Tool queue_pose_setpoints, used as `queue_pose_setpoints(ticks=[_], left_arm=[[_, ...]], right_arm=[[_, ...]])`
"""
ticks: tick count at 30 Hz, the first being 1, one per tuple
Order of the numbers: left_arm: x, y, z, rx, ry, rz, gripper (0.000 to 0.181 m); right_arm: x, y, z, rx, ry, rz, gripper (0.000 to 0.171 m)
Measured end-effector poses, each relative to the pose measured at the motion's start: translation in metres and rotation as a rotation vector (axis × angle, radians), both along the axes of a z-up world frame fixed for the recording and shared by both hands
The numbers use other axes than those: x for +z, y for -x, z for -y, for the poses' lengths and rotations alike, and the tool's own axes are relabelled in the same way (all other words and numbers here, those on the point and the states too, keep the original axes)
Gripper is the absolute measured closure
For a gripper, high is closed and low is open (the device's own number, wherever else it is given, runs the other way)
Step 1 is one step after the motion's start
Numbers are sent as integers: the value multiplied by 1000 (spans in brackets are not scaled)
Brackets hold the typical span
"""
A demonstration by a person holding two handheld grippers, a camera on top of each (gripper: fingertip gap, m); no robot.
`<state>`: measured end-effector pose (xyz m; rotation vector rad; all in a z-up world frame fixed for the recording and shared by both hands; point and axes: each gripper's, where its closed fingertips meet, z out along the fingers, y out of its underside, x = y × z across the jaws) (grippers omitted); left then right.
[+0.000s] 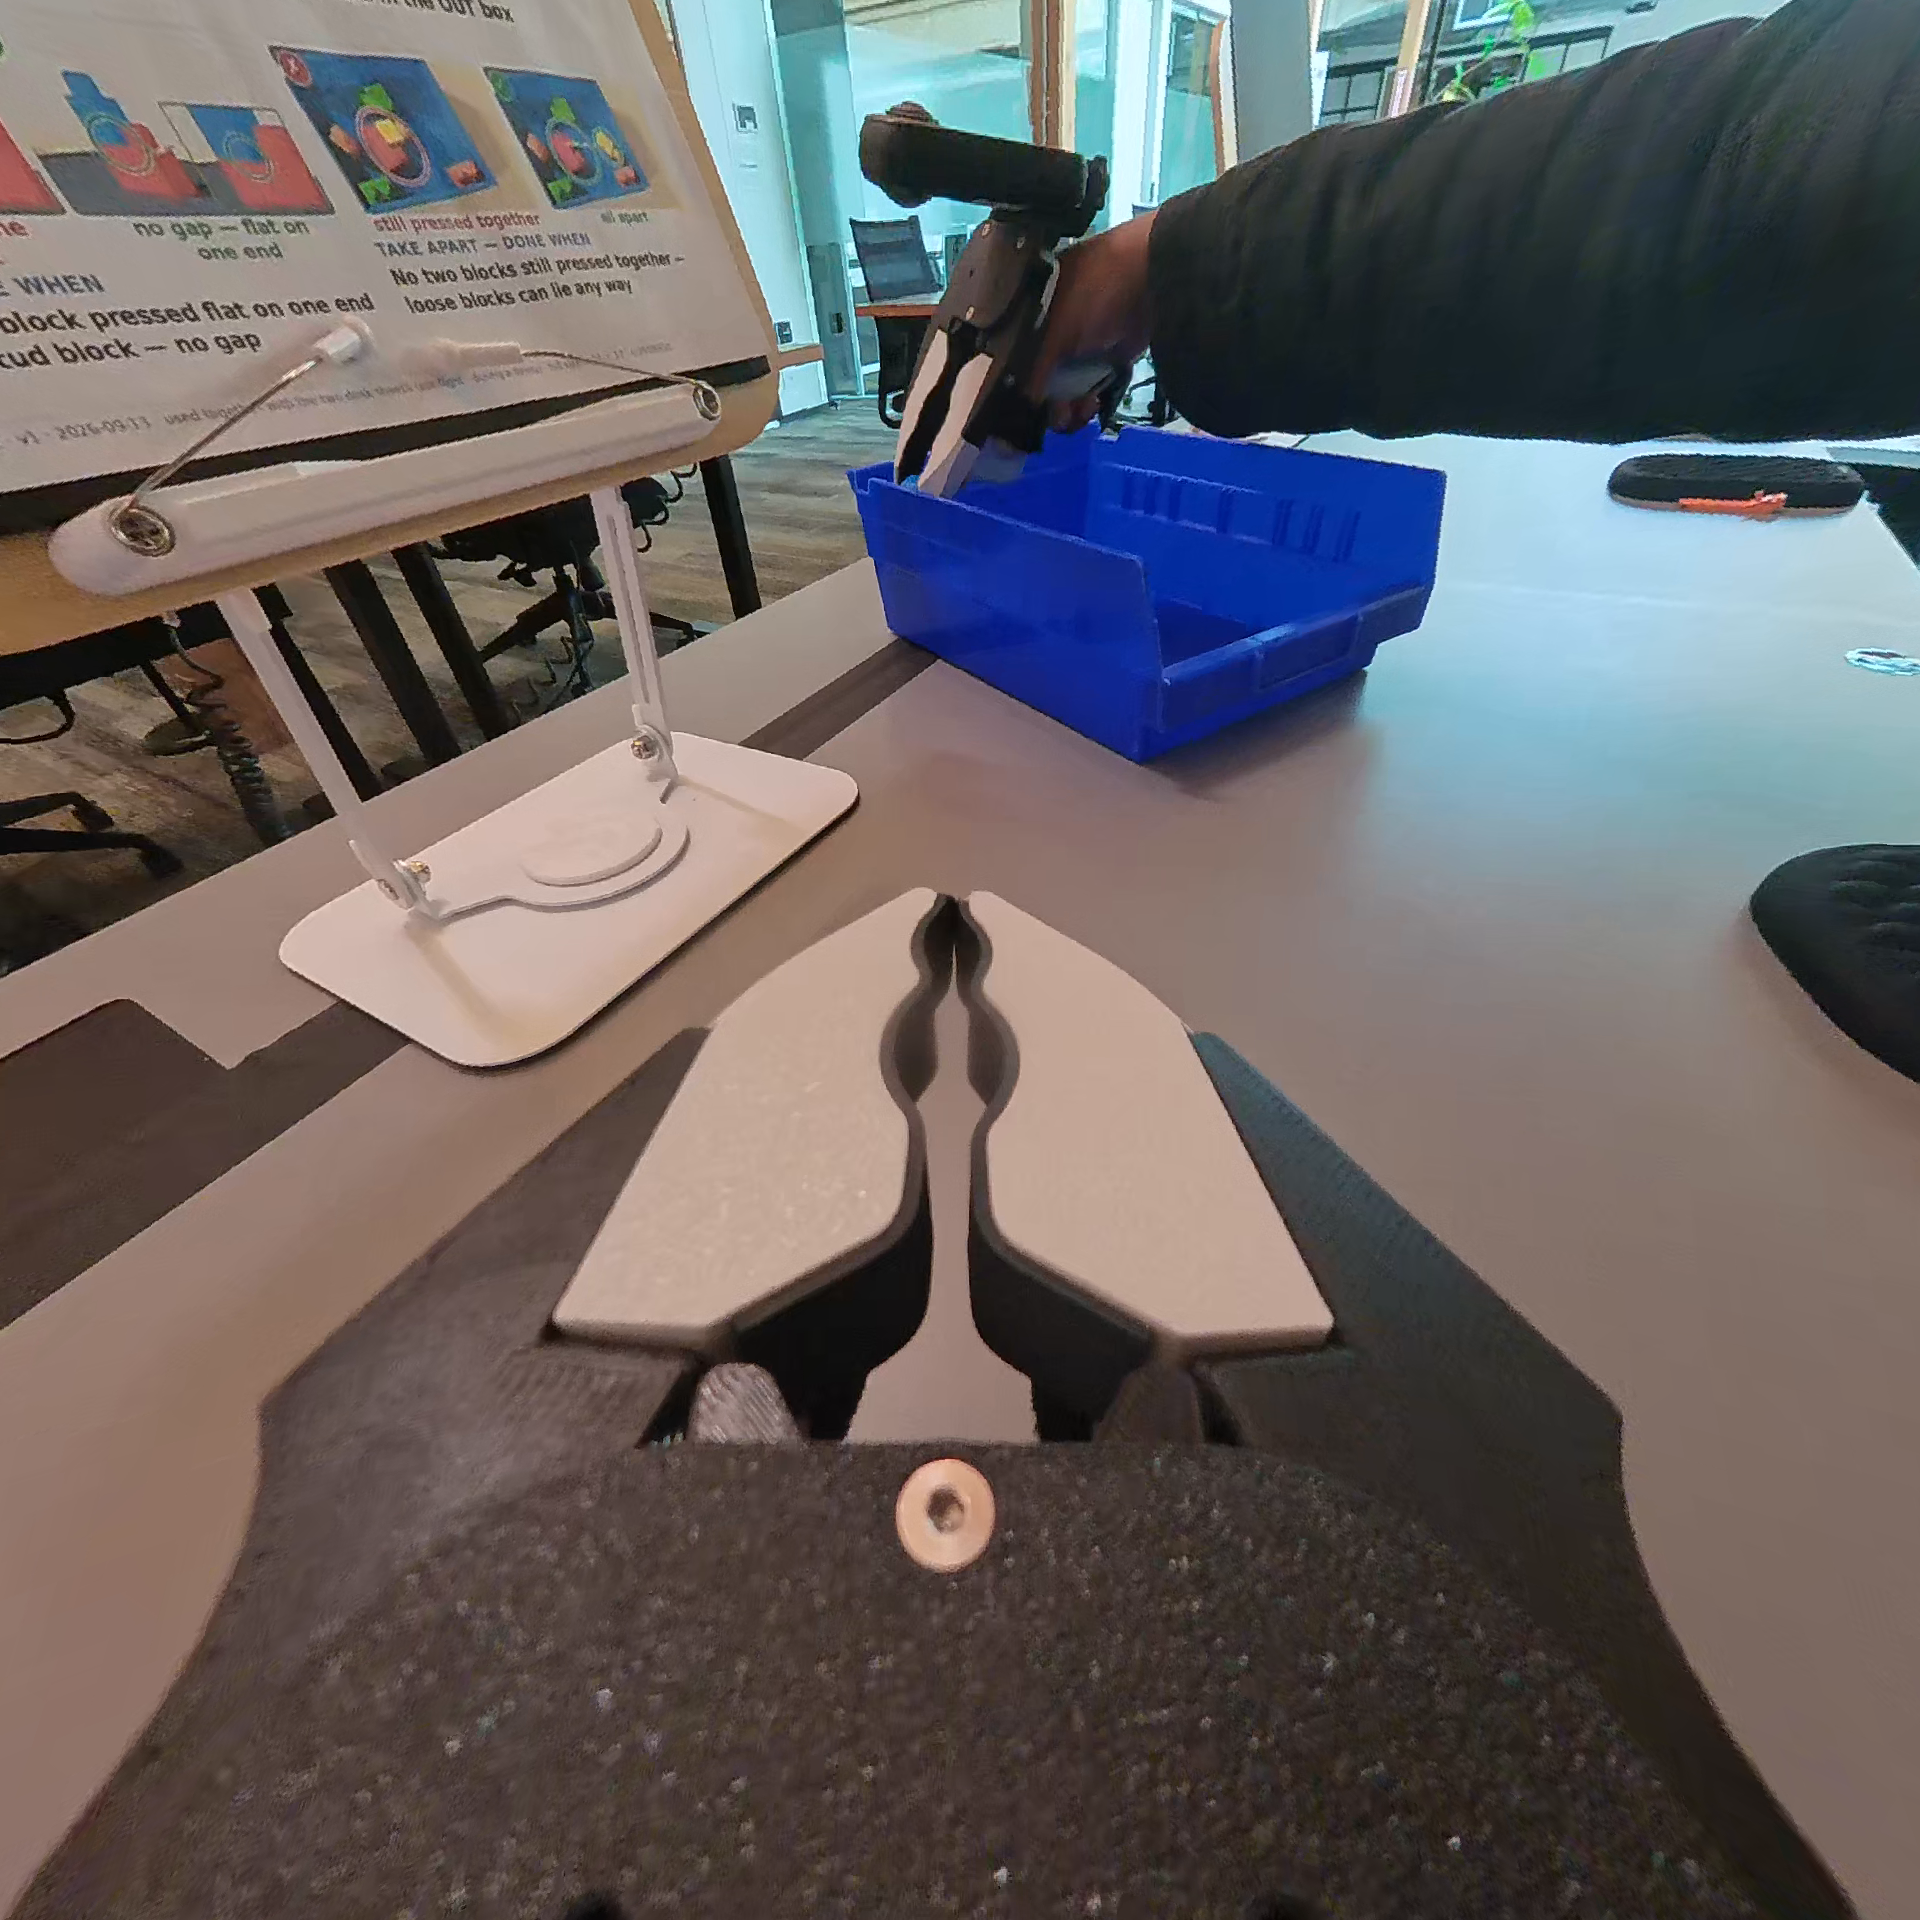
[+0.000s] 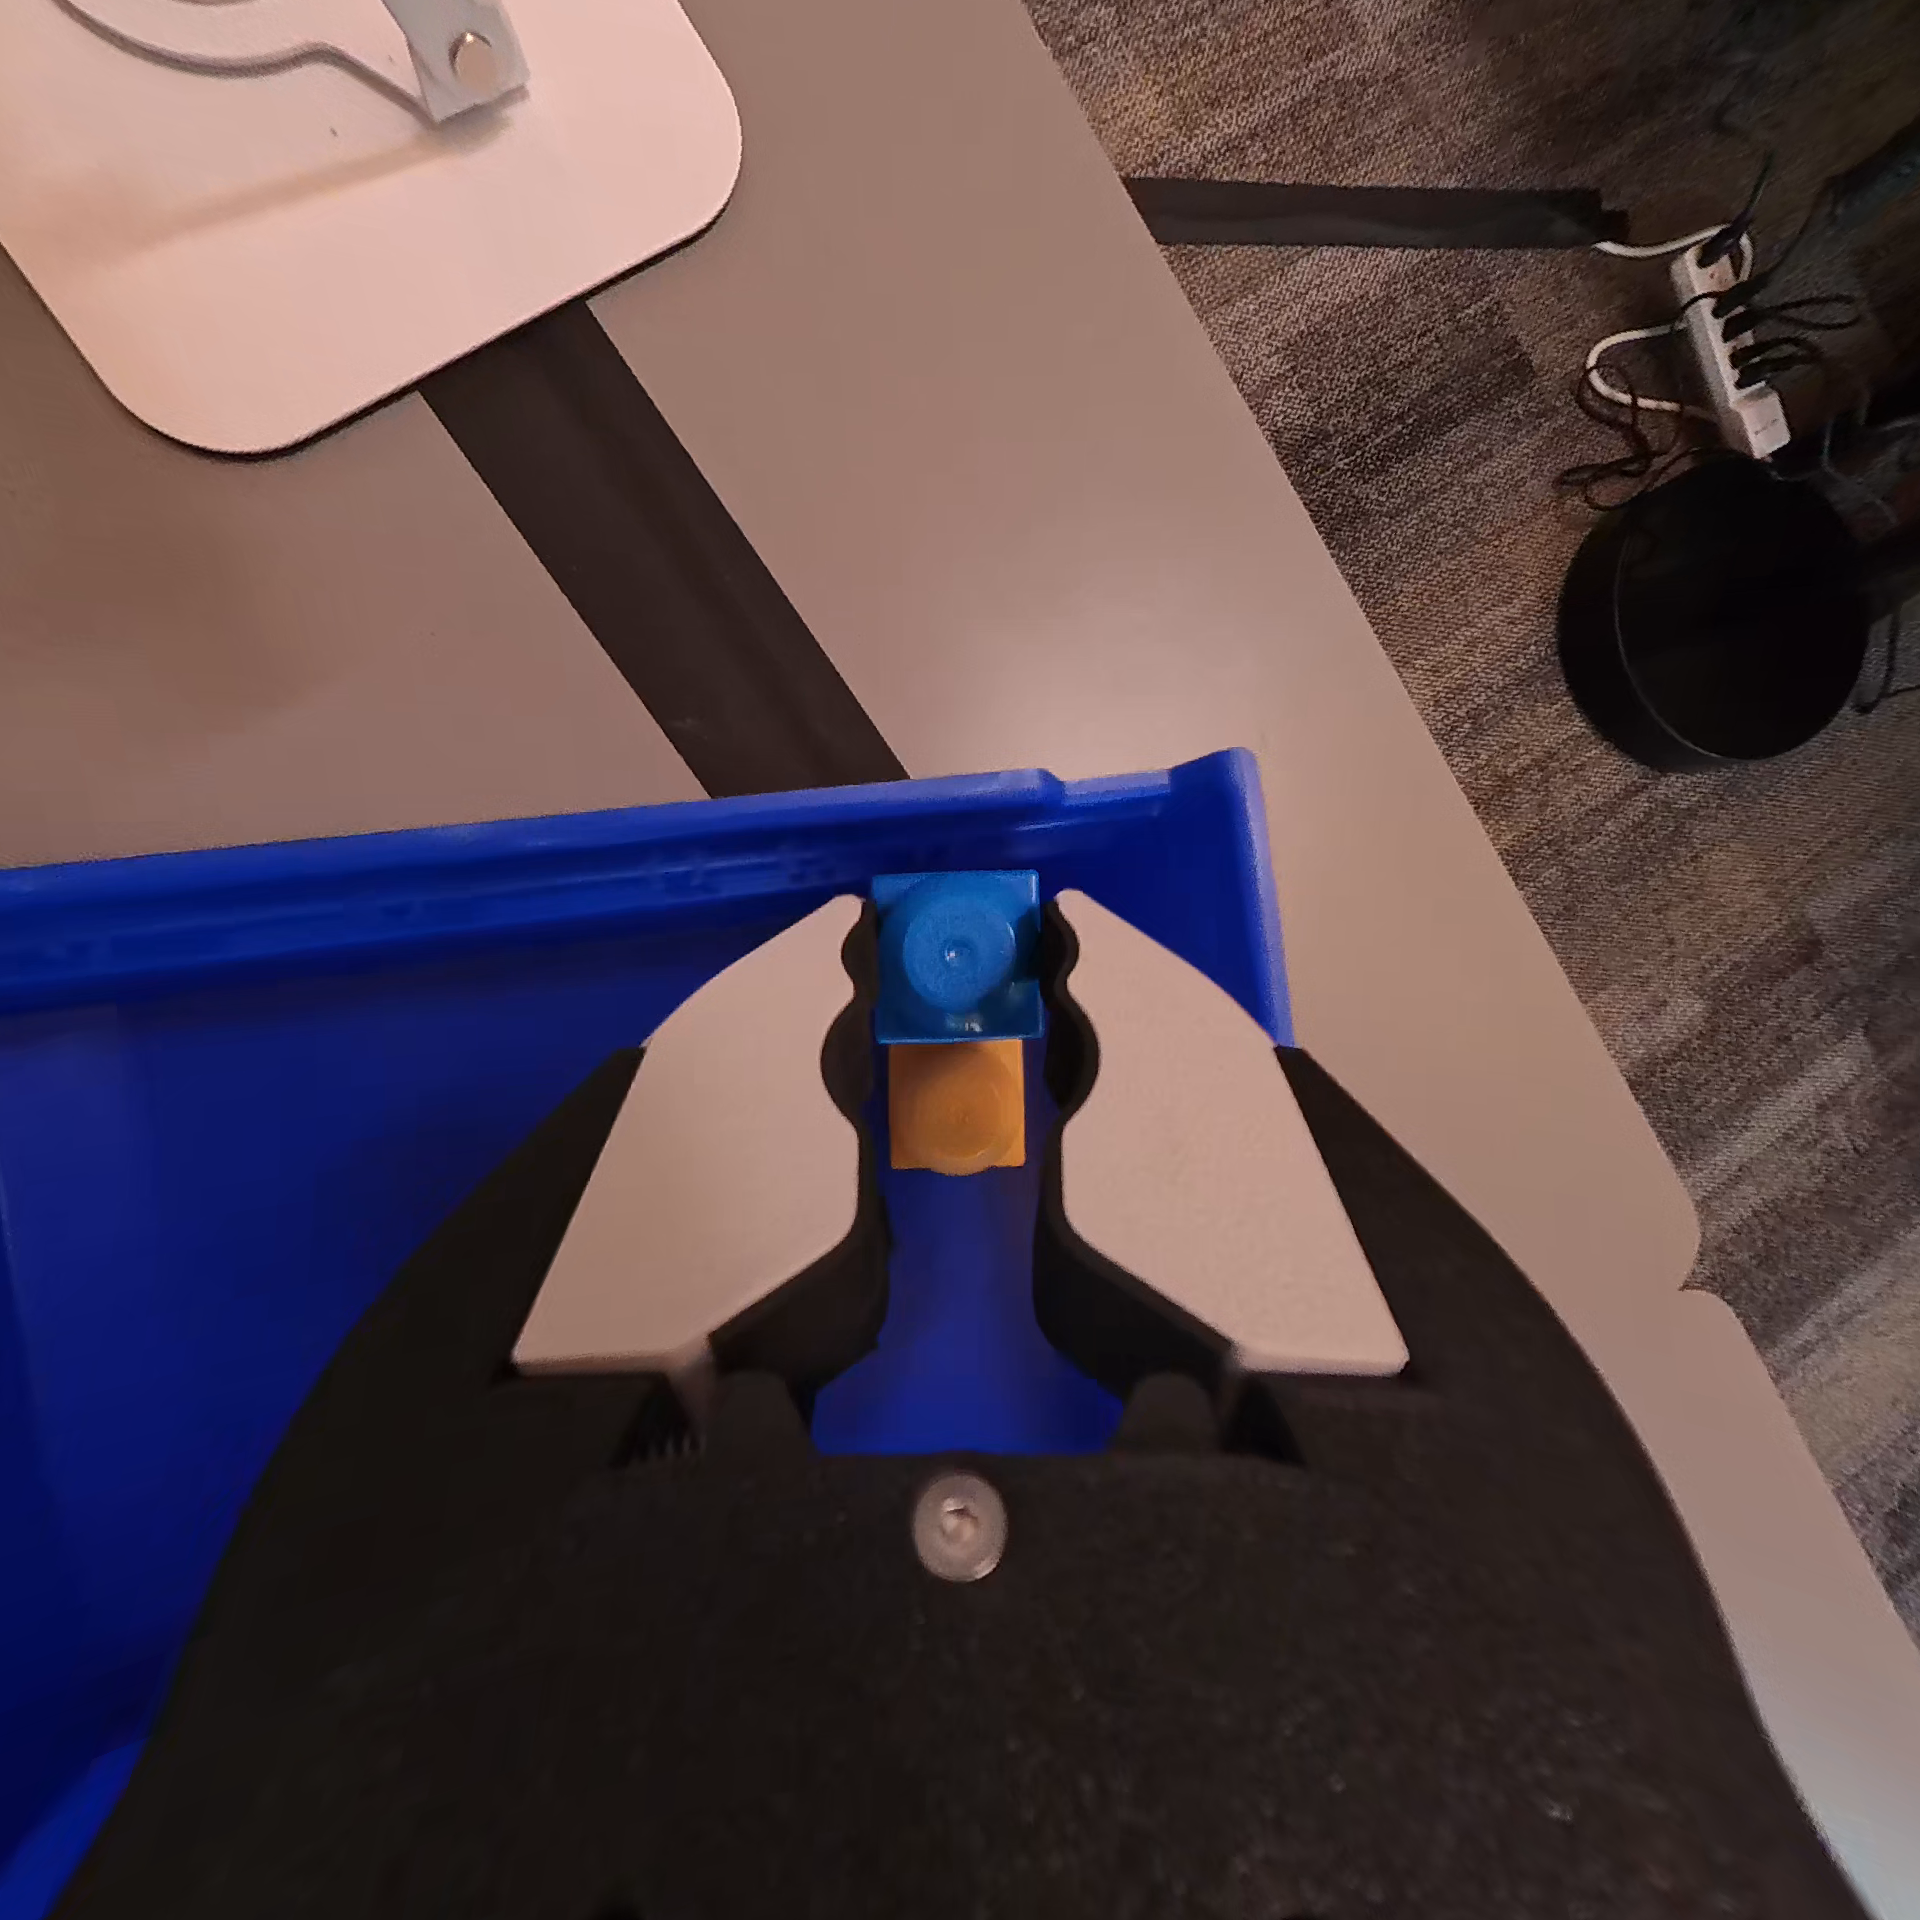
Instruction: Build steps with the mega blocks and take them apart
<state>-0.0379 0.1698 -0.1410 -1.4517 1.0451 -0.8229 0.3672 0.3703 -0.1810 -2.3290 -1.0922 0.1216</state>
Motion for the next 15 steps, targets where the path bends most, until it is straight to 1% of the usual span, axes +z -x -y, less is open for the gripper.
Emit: queue_pose_setpoints(ticks=[6,9,11,12,15], left_arm=[[-7,-2,-1,0,12,-17,181],[-7,-3,0,-2,16,-19,181],[-6,-2,0,6,13,-18,181],[-6,-1,-1,10,13,-18,181],[-1,3,-3,33,12,-4,181]], right_arm=[[3,-2,-5,21,-34,54,141],[16,-1,-2,5,-59,49,133],[37,4,0,-7,-116,37,129],[53,11,0,-9,-175,8,130],[119,51,16,-17,-380,-177,132]])
